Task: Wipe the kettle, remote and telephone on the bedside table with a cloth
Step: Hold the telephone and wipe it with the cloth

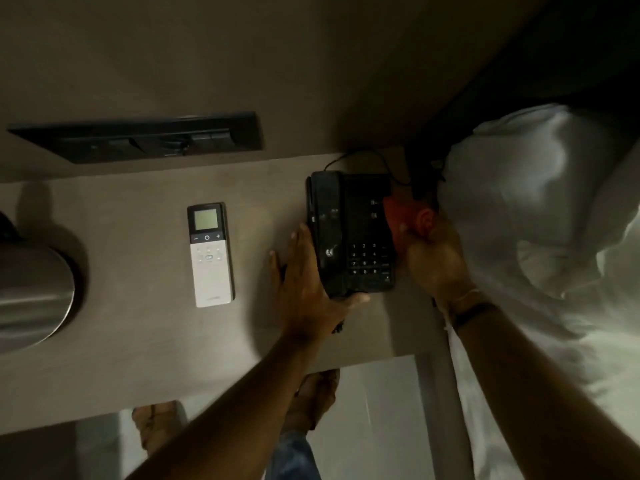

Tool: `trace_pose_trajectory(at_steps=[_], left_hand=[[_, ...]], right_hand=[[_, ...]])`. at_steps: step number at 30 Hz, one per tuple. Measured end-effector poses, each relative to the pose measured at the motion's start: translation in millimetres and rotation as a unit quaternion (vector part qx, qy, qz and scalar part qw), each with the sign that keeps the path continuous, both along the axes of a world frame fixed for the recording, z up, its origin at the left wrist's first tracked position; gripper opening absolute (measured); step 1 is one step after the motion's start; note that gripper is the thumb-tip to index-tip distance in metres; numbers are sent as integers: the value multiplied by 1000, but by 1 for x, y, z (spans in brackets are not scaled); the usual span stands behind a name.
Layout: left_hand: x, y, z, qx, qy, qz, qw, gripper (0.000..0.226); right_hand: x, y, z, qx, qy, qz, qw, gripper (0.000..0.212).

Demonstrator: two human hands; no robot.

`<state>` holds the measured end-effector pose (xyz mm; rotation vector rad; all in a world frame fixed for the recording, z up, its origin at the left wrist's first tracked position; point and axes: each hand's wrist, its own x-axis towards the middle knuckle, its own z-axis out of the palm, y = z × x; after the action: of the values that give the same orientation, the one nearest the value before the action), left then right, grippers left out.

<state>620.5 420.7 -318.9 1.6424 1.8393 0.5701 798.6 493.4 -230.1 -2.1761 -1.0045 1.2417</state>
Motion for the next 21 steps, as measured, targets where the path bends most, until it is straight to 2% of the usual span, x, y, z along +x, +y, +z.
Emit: trace_pose_trajectory(at_steps=[2, 4, 6, 9, 11, 13, 14, 17, 21], left_hand=[[2, -1, -3, -4, 31, 2, 1000, 150], [4, 0, -7, 1, 47, 10, 999, 151], [5, -2, -10, -4, 49, 21, 999, 152], [7, -6, -13, -1, 42, 43, 998, 149], [9, -6, -15, -4, 44, 56, 997, 148], [10, -6, -16, -11, 52, 61, 997, 146], [10, -5, -18, -10, 55, 61, 997, 143], [8, -5, -23, 9, 68, 56, 996, 124], [10, -8, -24, 64, 101, 50, 992, 93]], right_hand=[[-11, 5, 13, 111, -57, 71, 990, 39], [-32, 19, 19, 182, -81, 130, 971, 50], [-56, 40, 20, 204, -118, 164, 958, 64], [-89, 59, 16, 218, -180, 279, 918, 62], [-98, 58, 8, 180, -219, 390, 876, 66], [-99, 49, 0, 150, -280, 459, 829, 75], [-98, 43, -3, 155, -289, 463, 823, 75], [-94, 21, -4, 185, -274, 440, 835, 65], [-83, -31, -3, 164, -247, 450, 842, 65]])
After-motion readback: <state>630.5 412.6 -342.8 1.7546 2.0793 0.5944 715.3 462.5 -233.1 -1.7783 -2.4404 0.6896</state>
